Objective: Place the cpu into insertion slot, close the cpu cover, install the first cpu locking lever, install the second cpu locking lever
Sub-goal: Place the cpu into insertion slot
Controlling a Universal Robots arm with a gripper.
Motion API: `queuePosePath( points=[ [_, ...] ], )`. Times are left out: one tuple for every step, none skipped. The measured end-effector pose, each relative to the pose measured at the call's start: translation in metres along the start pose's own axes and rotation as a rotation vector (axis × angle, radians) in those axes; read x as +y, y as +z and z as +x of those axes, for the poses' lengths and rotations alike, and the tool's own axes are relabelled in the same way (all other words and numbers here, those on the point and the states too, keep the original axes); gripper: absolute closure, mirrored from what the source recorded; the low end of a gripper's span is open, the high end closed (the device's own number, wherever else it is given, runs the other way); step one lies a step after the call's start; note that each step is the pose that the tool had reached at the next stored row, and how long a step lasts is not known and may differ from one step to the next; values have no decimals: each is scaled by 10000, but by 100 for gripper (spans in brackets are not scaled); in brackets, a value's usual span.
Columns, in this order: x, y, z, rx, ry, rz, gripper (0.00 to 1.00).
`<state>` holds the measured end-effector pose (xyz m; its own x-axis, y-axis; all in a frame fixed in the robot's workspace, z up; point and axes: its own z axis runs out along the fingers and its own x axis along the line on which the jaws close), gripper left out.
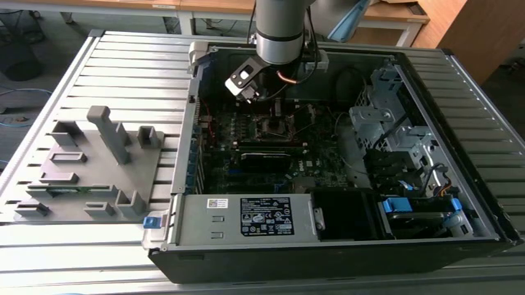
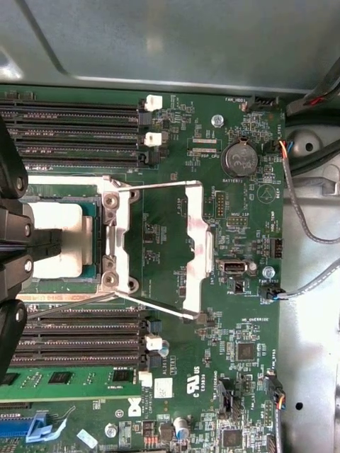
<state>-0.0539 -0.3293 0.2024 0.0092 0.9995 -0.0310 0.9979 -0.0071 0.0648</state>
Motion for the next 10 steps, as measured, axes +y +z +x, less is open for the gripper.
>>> queuePosePath(
  points=[
    [0, 0, 0, 0, 0, 1, 90],
    [0, 0, 0, -1, 0, 1, 90],
    [0, 0, 0, 0, 1, 2, 90],
    [0, 1, 0, -1, 0, 3, 90],
    [-1, 8, 1, 0, 1, 2, 90],
    [-1, 16, 1, 1, 2, 2, 90],
    [-2, 23, 1, 1, 2, 2, 90],
    [-2, 24, 1, -1, 2, 2, 90],
    [-2, 24, 0, -1, 1, 3, 90],
    [-2, 24, 0, -3, 1, 4, 90]
  ],
)
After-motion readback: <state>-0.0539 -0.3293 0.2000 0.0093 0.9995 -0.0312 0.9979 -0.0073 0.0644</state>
